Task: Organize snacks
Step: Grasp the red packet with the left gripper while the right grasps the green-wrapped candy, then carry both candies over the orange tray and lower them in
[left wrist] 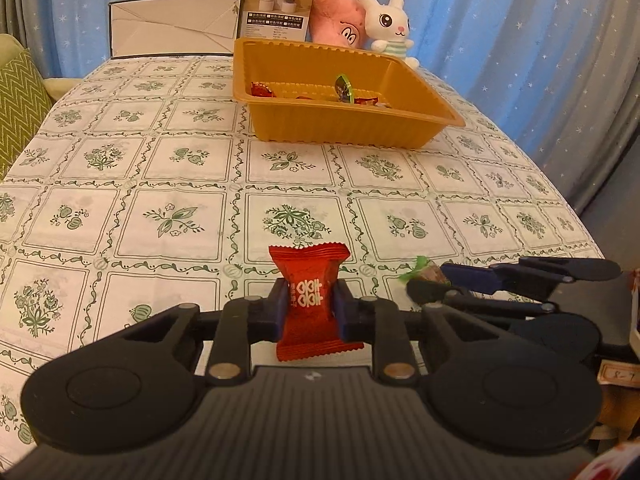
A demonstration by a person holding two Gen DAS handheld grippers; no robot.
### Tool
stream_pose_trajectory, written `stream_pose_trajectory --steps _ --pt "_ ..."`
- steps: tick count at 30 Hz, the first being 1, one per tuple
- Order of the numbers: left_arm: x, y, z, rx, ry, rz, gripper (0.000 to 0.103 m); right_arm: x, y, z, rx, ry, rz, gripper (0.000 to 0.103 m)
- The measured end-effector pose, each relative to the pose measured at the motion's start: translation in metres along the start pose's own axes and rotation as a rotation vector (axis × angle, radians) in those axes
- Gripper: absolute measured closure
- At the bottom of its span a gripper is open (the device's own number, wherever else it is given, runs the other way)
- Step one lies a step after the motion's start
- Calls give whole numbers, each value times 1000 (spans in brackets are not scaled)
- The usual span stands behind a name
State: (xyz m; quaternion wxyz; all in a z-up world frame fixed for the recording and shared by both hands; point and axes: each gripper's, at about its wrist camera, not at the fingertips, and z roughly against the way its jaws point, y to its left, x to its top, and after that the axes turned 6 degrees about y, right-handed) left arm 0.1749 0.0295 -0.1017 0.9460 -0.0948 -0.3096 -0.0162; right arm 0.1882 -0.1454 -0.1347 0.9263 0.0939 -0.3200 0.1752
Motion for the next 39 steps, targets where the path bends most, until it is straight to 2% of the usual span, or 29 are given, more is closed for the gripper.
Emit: stream_pose_trajectory --steps 12,29,39 --pt "-2 -8 10 -5 -8 -4 82 1 -3 19 -26 1 -57 81" --pt "6 -32 53 5 -63 -42 82 0 -9 74 -33 -76 -114 81" --pt "18 -37 56 -21 -93 -42 82 11 -23 92 -53 -119 -143 81"
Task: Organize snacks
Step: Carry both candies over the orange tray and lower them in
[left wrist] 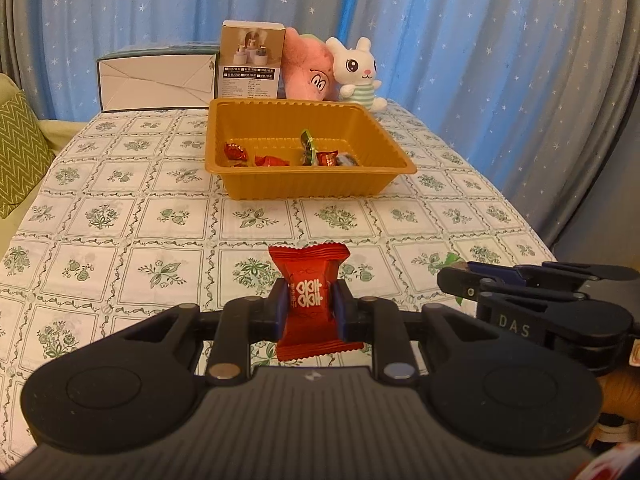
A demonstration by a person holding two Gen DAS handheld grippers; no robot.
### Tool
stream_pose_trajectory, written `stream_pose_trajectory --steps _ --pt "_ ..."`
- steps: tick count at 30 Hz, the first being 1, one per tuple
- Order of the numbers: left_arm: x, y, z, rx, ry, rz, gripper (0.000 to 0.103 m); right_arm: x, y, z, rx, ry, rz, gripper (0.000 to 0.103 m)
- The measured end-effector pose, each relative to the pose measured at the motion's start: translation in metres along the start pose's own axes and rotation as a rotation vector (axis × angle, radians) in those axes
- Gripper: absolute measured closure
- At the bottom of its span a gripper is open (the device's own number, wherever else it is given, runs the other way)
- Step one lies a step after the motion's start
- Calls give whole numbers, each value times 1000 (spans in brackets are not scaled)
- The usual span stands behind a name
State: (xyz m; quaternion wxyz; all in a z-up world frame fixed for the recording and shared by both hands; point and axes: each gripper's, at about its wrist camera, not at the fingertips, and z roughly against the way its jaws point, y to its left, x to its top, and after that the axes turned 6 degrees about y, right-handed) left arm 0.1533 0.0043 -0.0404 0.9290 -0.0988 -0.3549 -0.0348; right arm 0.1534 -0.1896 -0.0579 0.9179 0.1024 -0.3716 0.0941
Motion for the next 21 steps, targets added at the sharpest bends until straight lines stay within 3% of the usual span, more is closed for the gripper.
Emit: stream_pose_trajectory --steps 11,21 --pt "20 3 7 -10 -34 -10 82 23 -7 26 -16 -60 8 81" --pt "60 13 -8 -1 -48 -31 82 61 -25 5 17 -83 7 81"
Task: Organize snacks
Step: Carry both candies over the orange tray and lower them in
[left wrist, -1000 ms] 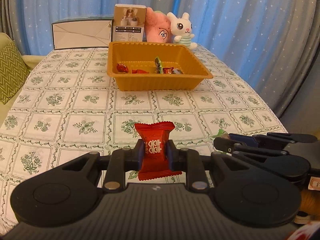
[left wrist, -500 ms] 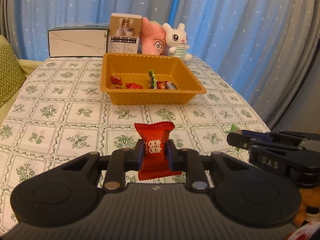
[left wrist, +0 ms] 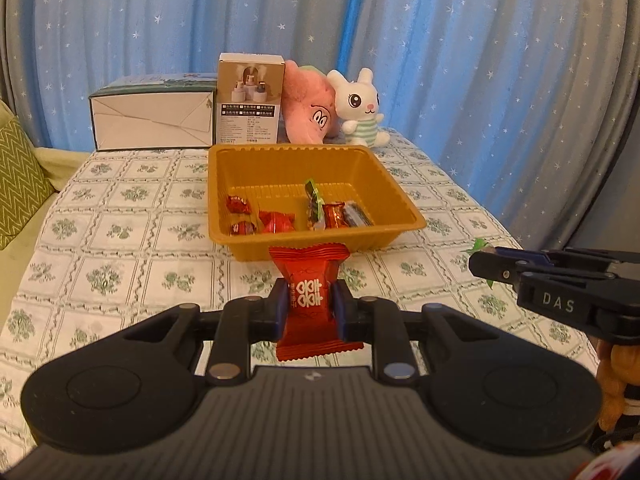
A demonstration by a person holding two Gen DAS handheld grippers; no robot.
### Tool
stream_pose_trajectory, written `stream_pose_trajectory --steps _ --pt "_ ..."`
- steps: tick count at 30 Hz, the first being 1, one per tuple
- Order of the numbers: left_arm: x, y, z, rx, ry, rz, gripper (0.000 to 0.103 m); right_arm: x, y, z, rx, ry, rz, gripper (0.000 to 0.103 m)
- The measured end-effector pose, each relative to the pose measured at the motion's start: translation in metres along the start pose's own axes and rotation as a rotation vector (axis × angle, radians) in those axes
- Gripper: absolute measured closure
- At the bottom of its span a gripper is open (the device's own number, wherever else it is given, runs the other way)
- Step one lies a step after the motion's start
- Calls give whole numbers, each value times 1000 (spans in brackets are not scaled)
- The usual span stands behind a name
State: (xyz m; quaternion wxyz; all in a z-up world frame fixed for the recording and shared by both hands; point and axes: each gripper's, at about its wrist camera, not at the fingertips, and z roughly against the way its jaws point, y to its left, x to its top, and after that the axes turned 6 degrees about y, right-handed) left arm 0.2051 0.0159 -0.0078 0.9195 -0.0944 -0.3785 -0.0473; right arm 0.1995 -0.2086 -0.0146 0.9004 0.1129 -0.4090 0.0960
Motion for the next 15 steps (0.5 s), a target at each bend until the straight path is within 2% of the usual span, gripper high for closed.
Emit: stream_pose_trajectory --steps 8,15 --pt "50 13 -38 -25 15 15 82 46 -22 -32 30 -7 -9 81" --pt "86 19 -74 -8 35 8 82 76 -37 -68 35 20 -23 81"
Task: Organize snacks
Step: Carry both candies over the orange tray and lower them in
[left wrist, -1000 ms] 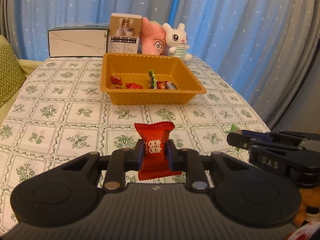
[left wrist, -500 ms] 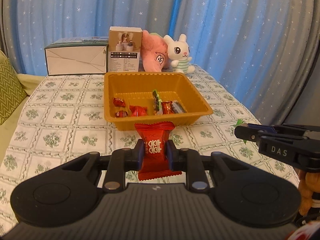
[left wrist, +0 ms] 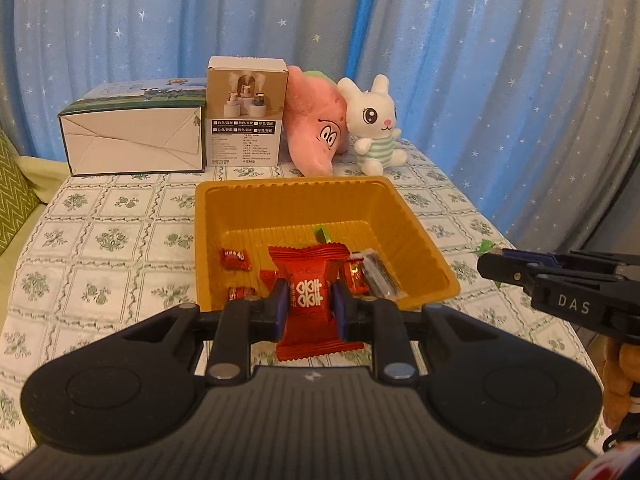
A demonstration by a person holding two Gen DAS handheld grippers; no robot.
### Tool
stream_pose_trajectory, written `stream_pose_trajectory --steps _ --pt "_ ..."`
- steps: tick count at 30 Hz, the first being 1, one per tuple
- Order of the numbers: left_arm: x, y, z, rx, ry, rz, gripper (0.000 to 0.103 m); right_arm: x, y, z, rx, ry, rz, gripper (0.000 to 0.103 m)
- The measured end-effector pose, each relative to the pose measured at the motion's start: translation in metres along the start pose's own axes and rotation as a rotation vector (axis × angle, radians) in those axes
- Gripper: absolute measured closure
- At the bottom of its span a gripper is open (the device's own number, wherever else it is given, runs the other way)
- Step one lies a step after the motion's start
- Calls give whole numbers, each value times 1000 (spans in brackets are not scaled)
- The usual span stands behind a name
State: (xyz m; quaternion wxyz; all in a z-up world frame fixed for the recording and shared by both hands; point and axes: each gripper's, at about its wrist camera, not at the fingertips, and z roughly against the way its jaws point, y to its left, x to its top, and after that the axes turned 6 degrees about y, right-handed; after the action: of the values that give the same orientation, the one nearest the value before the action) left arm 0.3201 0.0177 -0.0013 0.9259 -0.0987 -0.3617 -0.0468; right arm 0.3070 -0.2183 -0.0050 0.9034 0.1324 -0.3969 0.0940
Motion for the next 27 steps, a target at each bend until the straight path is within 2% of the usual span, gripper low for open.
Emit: stream_pose_trajectory --steps 13,27 --pt "26 21 -52 20 65 33 82 27 -7 -65 26 90 -38 81" --pt "43 32 -91 36 91 23 82 45 -25 -107 36 149 -100 81"
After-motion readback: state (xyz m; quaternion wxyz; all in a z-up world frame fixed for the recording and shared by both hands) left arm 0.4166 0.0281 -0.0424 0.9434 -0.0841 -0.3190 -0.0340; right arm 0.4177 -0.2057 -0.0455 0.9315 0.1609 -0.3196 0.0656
